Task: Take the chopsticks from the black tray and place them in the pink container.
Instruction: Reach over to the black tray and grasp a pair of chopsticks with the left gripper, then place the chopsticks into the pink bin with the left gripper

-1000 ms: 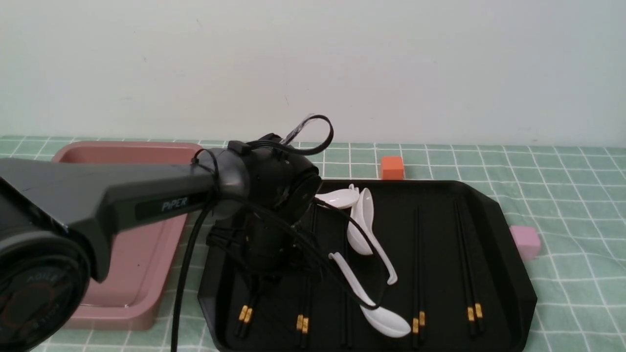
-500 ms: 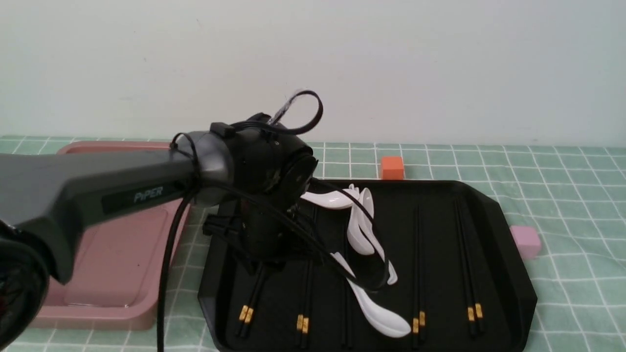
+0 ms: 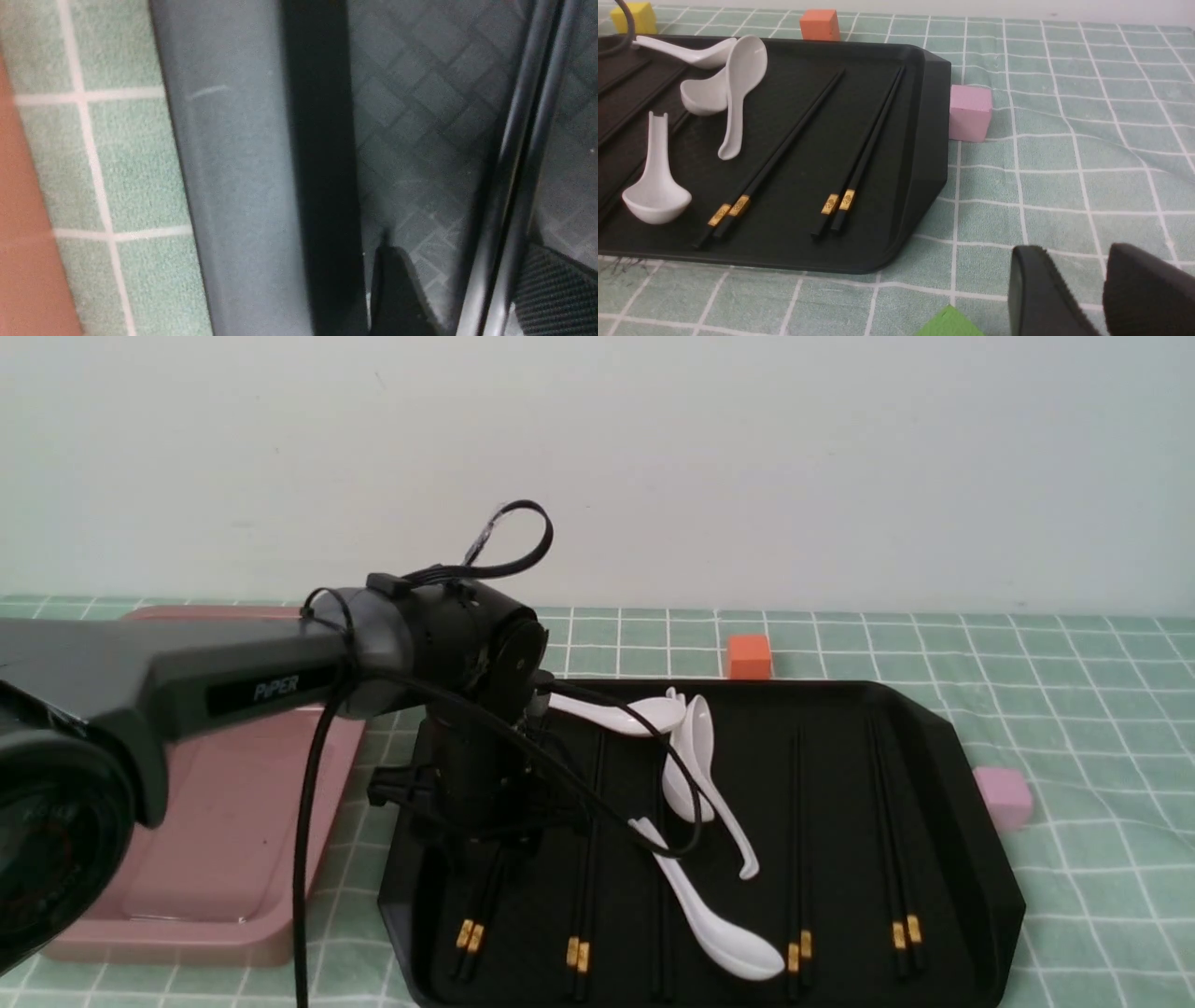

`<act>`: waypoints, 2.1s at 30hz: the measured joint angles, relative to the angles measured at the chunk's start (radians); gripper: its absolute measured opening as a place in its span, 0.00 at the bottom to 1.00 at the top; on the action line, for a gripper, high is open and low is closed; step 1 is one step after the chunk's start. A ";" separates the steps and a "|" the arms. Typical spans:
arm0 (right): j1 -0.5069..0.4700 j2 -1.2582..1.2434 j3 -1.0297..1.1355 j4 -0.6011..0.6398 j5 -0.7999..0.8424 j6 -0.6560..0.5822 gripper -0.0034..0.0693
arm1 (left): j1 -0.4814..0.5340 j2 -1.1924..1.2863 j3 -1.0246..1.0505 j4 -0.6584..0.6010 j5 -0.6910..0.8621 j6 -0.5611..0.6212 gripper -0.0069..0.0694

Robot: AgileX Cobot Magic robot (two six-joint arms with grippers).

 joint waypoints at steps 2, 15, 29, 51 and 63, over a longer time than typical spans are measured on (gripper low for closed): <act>0.000 0.000 0.000 0.000 0.000 0.000 0.38 | 0.000 0.005 -0.006 -0.003 0.003 0.009 0.55; 0.000 0.000 0.000 0.000 0.000 0.000 0.38 | 0.001 -0.005 -0.008 -0.074 -0.007 0.014 0.23; 0.000 0.000 0.000 0.000 0.000 0.000 0.38 | 0.062 -0.324 -0.127 -0.160 0.254 0.016 0.23; 0.000 0.000 0.000 0.000 0.000 0.000 0.38 | 0.505 -0.239 0.023 -0.095 0.139 0.293 0.23; 0.000 0.000 0.000 0.000 0.000 0.000 0.38 | 0.504 -0.219 0.026 -0.117 0.185 0.231 0.40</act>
